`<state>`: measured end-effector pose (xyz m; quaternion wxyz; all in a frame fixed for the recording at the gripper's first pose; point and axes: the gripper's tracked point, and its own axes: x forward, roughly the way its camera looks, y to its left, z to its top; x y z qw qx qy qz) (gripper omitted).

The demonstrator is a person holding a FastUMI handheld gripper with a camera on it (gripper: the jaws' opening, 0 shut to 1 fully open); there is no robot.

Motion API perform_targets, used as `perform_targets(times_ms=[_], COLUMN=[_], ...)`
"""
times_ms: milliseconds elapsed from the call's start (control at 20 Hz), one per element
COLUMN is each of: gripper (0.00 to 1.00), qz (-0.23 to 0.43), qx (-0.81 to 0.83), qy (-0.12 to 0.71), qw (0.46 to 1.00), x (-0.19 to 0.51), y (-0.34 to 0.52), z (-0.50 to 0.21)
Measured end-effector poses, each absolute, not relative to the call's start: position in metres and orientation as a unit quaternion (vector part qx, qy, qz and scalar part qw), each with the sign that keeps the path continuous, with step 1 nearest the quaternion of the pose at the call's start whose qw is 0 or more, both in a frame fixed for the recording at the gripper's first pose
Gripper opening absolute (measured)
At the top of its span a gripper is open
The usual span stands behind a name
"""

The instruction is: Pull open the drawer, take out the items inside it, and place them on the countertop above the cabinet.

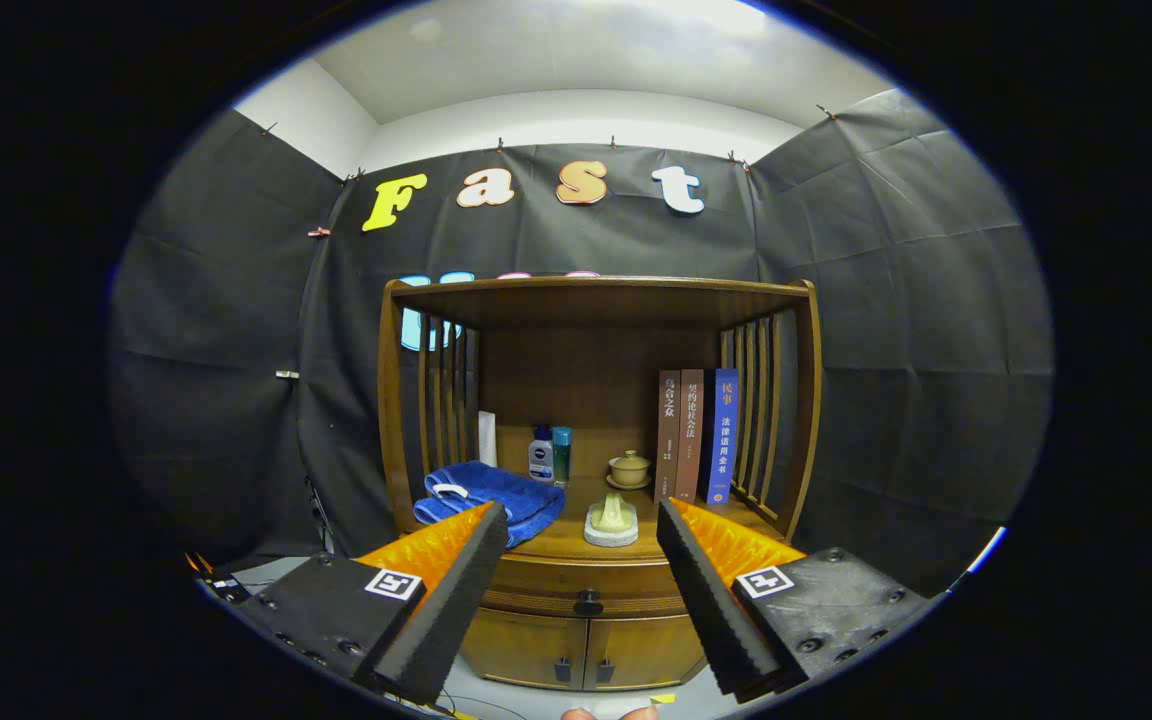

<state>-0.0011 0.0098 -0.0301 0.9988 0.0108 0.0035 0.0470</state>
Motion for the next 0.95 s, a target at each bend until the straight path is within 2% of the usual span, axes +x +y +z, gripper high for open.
perform_targets(times_ms=[950], gripper=[0.98], qz=[0.029], qx=[0.004], qy=[0.003], qw=[1.0], x=[0.001], y=[0.004], z=[-0.039])
